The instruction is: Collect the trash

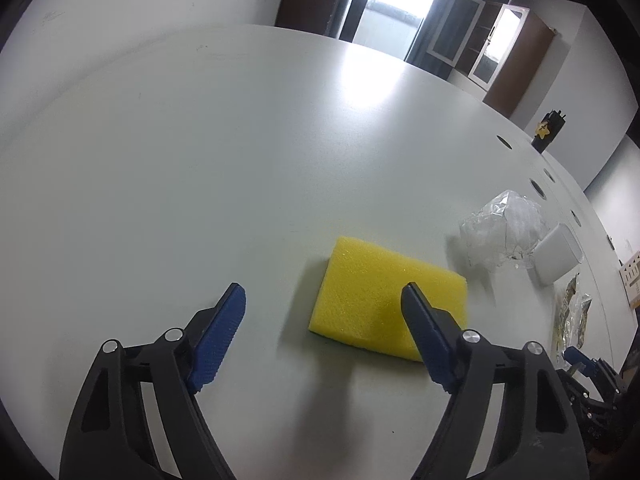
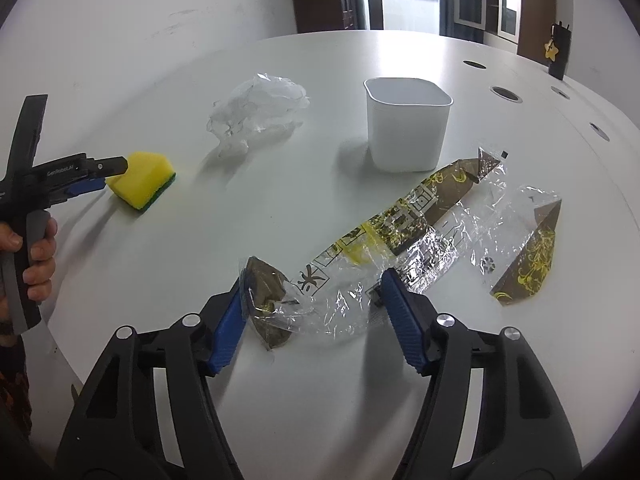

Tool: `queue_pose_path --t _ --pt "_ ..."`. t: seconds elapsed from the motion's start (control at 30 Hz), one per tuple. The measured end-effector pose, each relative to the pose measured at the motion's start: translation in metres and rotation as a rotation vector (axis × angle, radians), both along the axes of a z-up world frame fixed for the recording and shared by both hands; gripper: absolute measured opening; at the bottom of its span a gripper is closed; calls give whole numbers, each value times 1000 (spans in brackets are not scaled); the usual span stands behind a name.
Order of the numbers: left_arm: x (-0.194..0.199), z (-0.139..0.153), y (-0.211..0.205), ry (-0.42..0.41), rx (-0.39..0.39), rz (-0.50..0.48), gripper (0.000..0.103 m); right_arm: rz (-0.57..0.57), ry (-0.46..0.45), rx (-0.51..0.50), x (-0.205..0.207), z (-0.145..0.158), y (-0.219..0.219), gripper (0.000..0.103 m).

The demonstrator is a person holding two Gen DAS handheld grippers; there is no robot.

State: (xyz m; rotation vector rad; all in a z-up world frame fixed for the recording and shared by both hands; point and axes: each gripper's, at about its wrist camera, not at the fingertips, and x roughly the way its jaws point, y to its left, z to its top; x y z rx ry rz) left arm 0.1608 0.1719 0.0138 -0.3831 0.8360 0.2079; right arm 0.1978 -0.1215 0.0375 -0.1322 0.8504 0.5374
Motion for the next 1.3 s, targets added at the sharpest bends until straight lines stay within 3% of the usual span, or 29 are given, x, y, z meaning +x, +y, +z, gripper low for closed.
queue_pose_path --t 0.07,0.17,0.23,0.3,0.67,1.0,1.2,1.3 --pt "3 -4 -3 7 8 -8 74 4 0 -3 -1 1 1 42" --pt "3 -1 -21 6 115 -38 63 12 -1 -1 -2 1 0 28" --pt "4 -2 -34 14 184 -72 52 16 -5 2 -4 1 -1 24" --pt "6 -4 -37 20 182 -100 40 15 -8 4 -6 1 -1 21" --pt "-18 7 -32 -44 159 -92 15 -18 -52 82 -21 14 -27 11" --pt "-84 41 -77 -243 115 -77 12 -30 -97 136 -51 15 -56 11" --pt "-109 24 -94 -270 22 -96 12 2 -132 142 -82 21 -71 11" --pt "-124 28 -98 -298 52 -79 12 10 -139 145 -95 21 -80 11"
